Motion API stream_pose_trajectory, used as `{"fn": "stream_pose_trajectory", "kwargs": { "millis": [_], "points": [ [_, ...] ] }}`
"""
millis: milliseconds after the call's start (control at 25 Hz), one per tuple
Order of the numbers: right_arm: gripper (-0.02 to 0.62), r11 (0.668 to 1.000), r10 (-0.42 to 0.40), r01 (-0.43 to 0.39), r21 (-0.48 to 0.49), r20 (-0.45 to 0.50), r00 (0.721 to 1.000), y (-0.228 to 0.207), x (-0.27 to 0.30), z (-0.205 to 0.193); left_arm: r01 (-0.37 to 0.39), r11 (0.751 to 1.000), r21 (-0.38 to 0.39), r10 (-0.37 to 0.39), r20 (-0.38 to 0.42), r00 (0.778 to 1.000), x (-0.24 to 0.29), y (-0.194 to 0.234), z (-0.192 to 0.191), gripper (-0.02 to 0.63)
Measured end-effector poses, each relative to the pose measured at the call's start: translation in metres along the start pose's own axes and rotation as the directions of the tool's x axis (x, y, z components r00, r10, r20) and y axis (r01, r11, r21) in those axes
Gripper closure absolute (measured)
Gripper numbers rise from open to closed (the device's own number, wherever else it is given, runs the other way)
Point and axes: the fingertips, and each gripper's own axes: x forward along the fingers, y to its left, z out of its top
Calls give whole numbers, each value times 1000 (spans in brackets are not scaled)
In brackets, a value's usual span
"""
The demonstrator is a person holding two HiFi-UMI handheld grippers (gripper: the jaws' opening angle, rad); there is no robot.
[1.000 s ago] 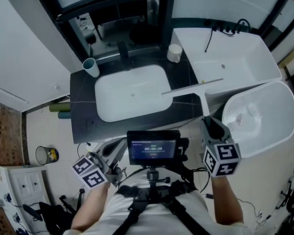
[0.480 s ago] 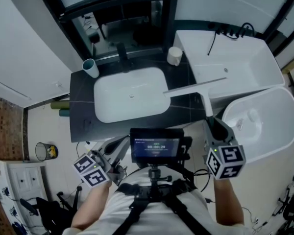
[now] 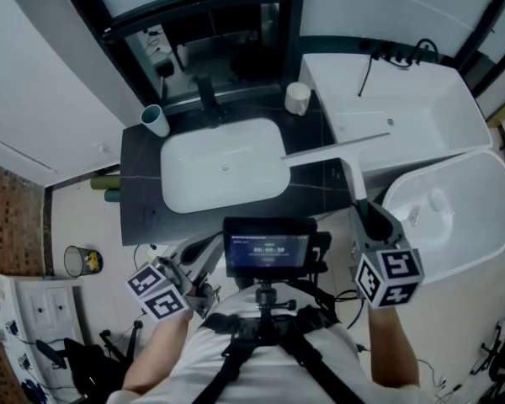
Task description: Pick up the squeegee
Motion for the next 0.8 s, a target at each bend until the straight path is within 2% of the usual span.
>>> {"fn": "stream_pose_trajectory", "kwargs": {
  "millis": [800],
  "points": [
    [509, 999, 21, -21, -35, -5, 1000, -7, 5, 5, -4, 1000, 0, 4, 0, 1000, 11, -5, -2, 612]
  ]
}}
